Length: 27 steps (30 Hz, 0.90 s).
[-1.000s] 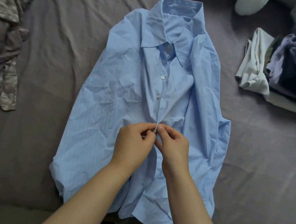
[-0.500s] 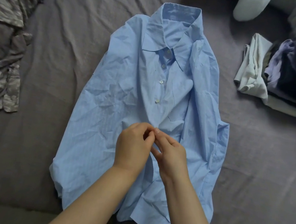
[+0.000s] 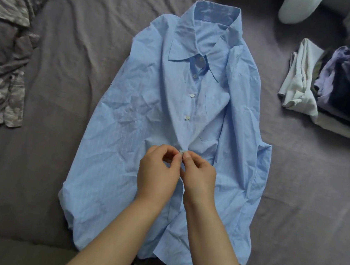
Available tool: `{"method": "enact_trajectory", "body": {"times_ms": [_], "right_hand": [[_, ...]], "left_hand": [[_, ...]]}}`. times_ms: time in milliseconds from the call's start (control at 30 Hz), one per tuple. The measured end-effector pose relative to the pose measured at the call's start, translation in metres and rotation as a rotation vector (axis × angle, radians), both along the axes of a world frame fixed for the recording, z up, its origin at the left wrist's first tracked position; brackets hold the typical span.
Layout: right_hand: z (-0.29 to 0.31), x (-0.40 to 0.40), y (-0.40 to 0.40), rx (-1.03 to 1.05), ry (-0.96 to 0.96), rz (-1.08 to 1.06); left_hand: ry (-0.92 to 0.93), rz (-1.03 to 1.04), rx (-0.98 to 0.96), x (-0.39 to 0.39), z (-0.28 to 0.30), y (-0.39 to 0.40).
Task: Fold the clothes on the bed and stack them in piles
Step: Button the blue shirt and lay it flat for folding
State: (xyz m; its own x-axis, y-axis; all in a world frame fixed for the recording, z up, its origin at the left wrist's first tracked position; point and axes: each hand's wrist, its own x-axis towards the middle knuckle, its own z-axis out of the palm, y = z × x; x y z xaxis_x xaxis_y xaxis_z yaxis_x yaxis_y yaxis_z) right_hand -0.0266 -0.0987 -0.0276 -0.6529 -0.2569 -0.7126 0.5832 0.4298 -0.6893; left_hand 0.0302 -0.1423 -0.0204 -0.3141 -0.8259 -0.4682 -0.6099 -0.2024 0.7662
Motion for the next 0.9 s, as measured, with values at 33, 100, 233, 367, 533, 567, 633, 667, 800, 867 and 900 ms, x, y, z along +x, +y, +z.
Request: {"method": "enact_trajectory", "body": {"times_ms": [33,100,233,367,533,567,633,667,800,867,900], "right_hand": [[-0.002,0.0,0.001,0.03,0.063,0.048],[-0.004,-0.002,0.003,0.058,0.156,0.133],[-0.004,-0.022,0.009,-0.052,0.049,0.295],[-0.007,-0.038,0.002,-0.046,0.014,0.389],[-0.013,-0.019,-0.012,0.191,0.404,0.561],[-0.014,-0.019,-0.011,0.204,0.425,0.596],[-0.017,-0.024,-0.007,0.162,0.367,0.62],[-0.017,-0.027,-0.006,0.11,0.299,0.611],[-0.013,-0.041,0.001,-0.056,0.086,0.619],[-0.012,-0.044,0.0,-0.076,0.1,0.654],[-0.011,-0.045,-0.001,-0.061,0.159,0.691]], "left_hand": [[-0.045,-0.034,-0.026,0.0,0.0,-0.001],[-0.09,-0.054,0.002,0.001,-0.002,-0.008],[0.059,-0.088,0.368,0.007,-0.002,-0.035],[-0.032,-0.231,0.14,0.005,-0.002,-0.046],[-0.27,-0.434,-0.223,-0.004,-0.002,-0.038],[-0.307,-0.488,-0.244,-0.003,-0.003,-0.039],[-0.317,-0.559,-0.246,-0.001,-0.005,-0.044],[-0.3,-0.567,-0.228,0.001,-0.006,-0.048],[-0.17,-0.505,-0.007,0.004,-0.008,-0.065],[-0.104,-0.48,0.142,0.004,-0.007,-0.07],[-0.071,-0.458,0.222,0.004,-0.006,-0.071]]}}
